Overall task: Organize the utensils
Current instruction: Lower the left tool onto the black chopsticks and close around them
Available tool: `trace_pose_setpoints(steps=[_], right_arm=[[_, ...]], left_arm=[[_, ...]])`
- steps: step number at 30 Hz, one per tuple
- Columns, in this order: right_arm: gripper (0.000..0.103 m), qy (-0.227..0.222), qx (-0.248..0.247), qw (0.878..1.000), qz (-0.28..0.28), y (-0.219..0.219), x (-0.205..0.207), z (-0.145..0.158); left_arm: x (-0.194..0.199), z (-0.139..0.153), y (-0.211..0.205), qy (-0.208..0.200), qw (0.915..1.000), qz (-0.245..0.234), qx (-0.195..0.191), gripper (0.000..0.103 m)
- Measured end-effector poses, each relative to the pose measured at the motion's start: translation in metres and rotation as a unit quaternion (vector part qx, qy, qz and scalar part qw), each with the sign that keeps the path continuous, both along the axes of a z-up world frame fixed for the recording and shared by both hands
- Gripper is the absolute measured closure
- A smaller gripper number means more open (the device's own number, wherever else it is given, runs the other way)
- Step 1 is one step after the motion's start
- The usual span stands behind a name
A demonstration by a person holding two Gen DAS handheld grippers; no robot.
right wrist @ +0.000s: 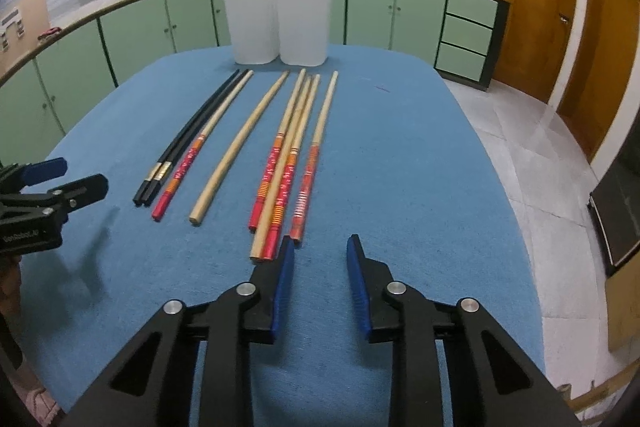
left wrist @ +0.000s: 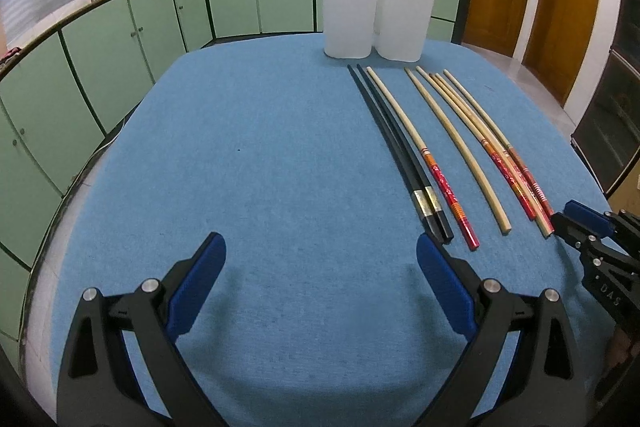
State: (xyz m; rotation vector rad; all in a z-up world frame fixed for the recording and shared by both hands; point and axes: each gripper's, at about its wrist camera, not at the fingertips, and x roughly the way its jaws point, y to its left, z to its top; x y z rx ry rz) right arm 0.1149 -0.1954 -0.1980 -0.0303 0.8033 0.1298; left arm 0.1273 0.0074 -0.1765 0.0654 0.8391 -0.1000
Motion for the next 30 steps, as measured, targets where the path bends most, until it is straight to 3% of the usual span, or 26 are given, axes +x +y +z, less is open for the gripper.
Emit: trace_pose_setpoints(steps=[9, 17, 30], right_arm=[[0.086, 0.008, -0.003, 1.0, 0.005, 0.009, 0.01, 0.0], [0.088, 0.009, 0.008, 1.0, 0.003, 0.005, 0.009, -0.001], [0.088, 0.01, 0.025, 1.0, 0.002, 0.001, 0.01, 0.0]], left_arm=[[0.0, -0.003, -0.01, 0.003, 0.9999, -0.015, 0.001, 0.01], [0.002, -0.007, -0.024, 0.011, 0.9995, -0.031, 0.002, 0.01], [0.01, -0.016, -0.021, 0.035, 0.9992, -0.014, 0.011, 0.01]])
